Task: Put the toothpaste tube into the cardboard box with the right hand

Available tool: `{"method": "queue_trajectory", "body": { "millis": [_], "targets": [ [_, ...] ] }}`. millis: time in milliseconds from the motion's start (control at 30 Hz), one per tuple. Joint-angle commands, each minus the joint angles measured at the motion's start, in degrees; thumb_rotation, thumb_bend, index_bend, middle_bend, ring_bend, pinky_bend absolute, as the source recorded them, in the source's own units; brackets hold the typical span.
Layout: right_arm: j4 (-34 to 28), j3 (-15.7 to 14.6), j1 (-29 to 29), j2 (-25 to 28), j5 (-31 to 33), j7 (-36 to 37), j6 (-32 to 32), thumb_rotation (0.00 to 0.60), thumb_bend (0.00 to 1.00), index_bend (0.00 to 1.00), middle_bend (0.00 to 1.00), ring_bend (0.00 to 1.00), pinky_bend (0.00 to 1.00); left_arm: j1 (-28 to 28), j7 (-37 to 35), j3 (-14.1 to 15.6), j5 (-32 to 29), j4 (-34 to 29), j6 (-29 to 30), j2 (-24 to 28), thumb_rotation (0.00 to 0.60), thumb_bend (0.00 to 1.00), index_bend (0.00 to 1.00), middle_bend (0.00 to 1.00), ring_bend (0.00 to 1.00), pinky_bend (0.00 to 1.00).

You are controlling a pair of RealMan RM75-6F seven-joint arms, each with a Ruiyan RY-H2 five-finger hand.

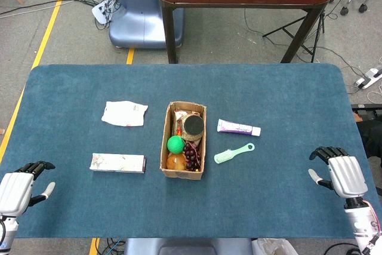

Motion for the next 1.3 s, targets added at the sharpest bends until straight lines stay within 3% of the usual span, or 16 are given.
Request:
{"method": "queue_trajectory", "body": {
  "millis": [33,167,333,600,833,1300],
  "targets": [
    [-0.04,-0.46,0.17,-0.08,-0.69,-0.18,-0.03,0.6,0.24,0.49,0.43,0.37,0.39,0.09,-0.06,-0.02,0.0,-0.06,0.19,0.02,0.6,0.28,0.38,0.41,0.39,0.57],
    [-0.15,-0.71,0.27,0.05,-0.36,-0.14,-0.73,0.6,0.24,0.49,0.43,0.37,0.39,0.08,-0.12,0.05,0.34,-0.08,0.38,-0.06,0.6,0.28,0.38,0.41,0.4,0.57],
    [0.2,-0.1,0.81,-0.47,0.76,-1.15,-1.6,0.6,0.15,0.49,0.39,0.36,0.39,0.01,-0.79,-0.12,-0.45,0.01,-0.17,0.27,0.6,0.28,0.38,0.41,0.4,0.57],
    [-2.11,3.5,4.59,-1.03,5.72,-6.56,-6.81,0.6,0.02,0.45,0.31,0.28,0.38,0.22,-1.24,-0.02,-0.28,-0.6,0.18,0.82,0.6,0.28,0.38,0.41,0.4,0.57],
    [-1.71,7.91,11.2,-2.22,13.3,-6.41,-17.06,0.6,0.01,0.41,0.24,0.21,0.31,0.47,-0.54,0.44,0.6,-1.89,0.62,1.46,0.6,0.28,0.38,0.4,0.4,0.57],
    [5.69,13.19,23.9,-10.29,31.38,-19.76,-31.8,0.6,0.03,0.41,0.24,0.21,0.31,1.17,-1.92,0.38,1.3,-3.31,2.28,2.91,0.6,0.28,0.38,0.41,0.4,0.57]
  ]
}}
